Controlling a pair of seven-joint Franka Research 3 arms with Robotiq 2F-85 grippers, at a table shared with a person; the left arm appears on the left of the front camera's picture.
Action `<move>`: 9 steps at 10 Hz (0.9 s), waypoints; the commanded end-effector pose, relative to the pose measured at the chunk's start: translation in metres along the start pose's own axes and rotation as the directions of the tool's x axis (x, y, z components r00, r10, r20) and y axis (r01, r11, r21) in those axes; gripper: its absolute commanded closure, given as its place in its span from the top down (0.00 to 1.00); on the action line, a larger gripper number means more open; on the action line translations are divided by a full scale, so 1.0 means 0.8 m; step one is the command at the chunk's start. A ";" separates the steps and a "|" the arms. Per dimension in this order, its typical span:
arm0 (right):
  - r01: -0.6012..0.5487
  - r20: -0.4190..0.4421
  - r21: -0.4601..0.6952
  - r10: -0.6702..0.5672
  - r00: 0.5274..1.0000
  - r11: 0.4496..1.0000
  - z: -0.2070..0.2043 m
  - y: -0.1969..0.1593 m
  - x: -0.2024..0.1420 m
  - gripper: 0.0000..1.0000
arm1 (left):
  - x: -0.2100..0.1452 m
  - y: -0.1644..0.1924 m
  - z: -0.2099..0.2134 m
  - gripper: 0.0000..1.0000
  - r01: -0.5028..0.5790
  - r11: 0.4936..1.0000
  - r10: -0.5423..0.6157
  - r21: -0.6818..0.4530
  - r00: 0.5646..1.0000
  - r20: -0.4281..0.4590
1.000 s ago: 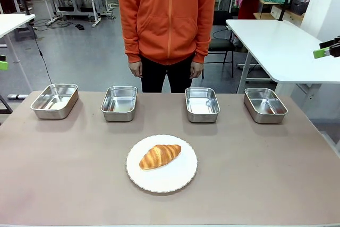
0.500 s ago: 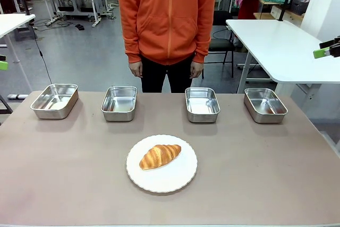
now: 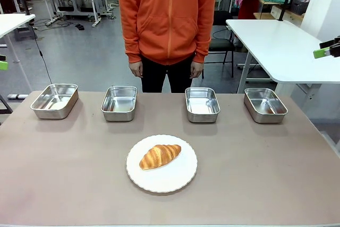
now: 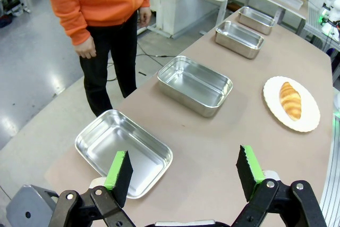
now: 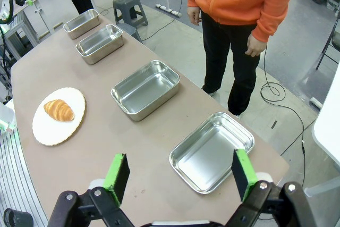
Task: Place the bread in the container.
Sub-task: Place the Butter Roll into the Airtight Container indicated by the human.
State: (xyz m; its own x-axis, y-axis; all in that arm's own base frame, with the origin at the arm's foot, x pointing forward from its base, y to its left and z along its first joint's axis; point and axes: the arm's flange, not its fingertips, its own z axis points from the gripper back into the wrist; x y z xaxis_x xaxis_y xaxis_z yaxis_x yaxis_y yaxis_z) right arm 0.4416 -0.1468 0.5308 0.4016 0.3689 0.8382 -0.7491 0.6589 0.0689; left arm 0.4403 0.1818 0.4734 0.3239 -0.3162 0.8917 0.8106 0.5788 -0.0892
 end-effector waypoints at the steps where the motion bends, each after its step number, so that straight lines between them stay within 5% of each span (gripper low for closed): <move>1: -0.005 0.012 0.001 0.005 1.000 1.000 0.001 0.001 0.003 1.00 | 0.000 -0.001 0.003 1.00 0.014 1.000 -0.014 -0.005 1.000 0.013; 9: -0.005 0.012 0.001 0.005 1.000 1.000 0.001 0.001 0.003 1.00 | 0.000 -0.001 0.003 1.00 0.014 1.000 -0.014 -0.005 1.000 0.013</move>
State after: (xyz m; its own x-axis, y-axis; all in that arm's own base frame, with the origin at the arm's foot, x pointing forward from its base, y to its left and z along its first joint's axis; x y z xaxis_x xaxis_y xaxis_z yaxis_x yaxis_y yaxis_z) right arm 0.4416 -0.1468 0.5308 0.4016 0.3689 0.8382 -0.7490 0.6589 0.0690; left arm 0.4403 0.1818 0.4734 0.3239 -0.3162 0.8917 0.8106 0.5788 -0.0892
